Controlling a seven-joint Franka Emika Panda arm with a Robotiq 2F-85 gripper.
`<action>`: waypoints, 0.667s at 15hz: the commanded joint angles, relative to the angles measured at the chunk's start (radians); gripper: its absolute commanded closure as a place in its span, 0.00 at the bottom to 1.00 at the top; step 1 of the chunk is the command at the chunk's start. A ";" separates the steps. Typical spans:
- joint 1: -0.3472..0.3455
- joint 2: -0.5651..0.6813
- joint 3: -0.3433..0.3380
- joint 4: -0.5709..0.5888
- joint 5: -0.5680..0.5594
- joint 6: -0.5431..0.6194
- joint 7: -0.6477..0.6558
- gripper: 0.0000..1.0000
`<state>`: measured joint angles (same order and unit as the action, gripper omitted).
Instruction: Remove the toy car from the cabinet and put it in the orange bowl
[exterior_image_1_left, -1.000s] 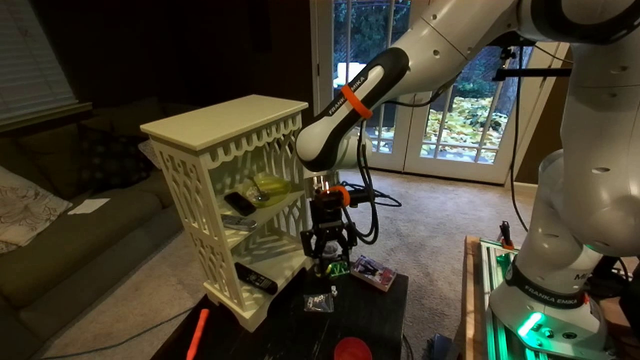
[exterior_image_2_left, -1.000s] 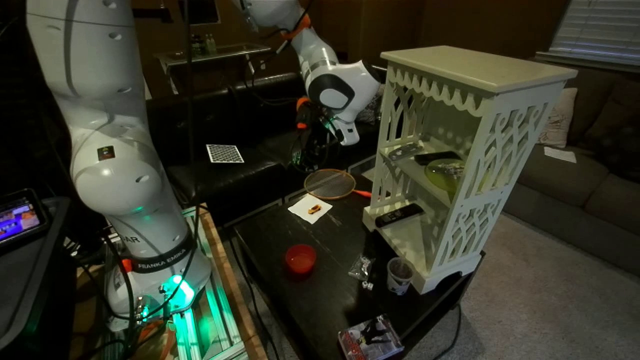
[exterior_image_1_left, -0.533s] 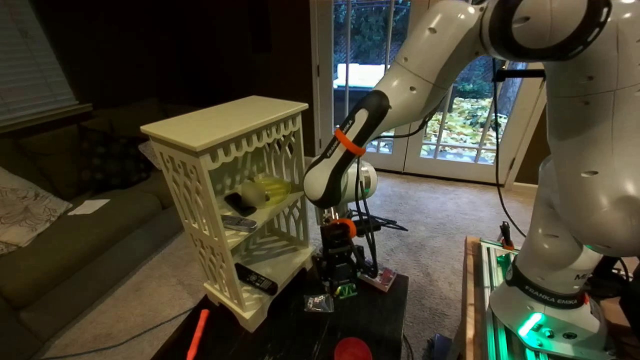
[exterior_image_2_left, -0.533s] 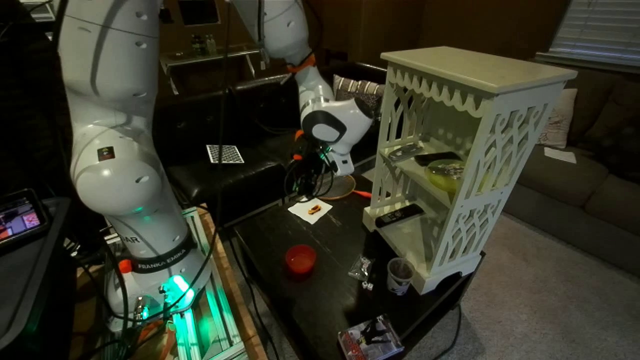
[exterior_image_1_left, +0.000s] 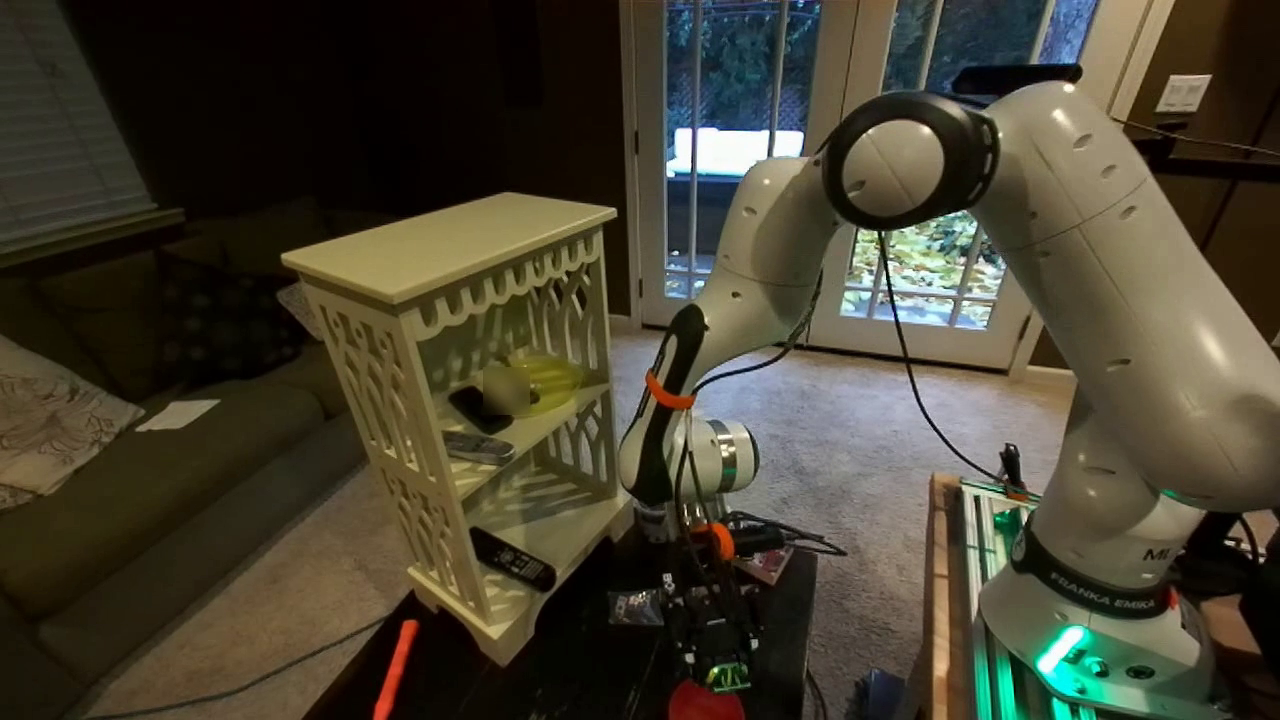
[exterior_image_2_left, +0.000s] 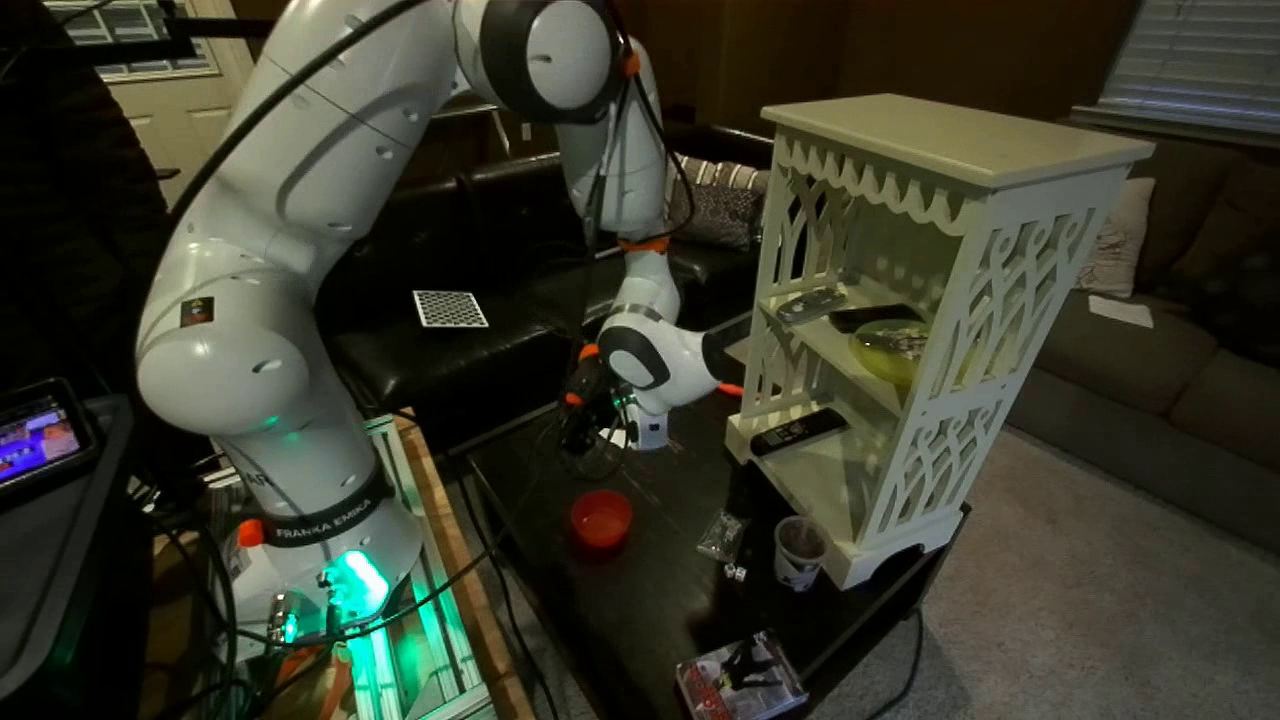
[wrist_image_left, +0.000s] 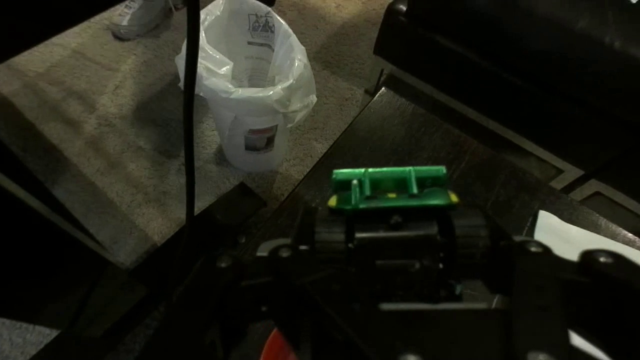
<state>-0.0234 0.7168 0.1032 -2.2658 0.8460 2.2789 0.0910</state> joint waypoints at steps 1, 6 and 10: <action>0.009 0.022 -0.013 0.020 0.012 -0.014 -0.010 0.28; 0.038 0.113 -0.035 0.082 0.067 0.130 0.058 0.53; 0.031 0.242 -0.029 0.167 0.075 0.176 0.120 0.53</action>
<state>-0.0067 0.8487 0.0758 -2.1835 0.8817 2.4215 0.1745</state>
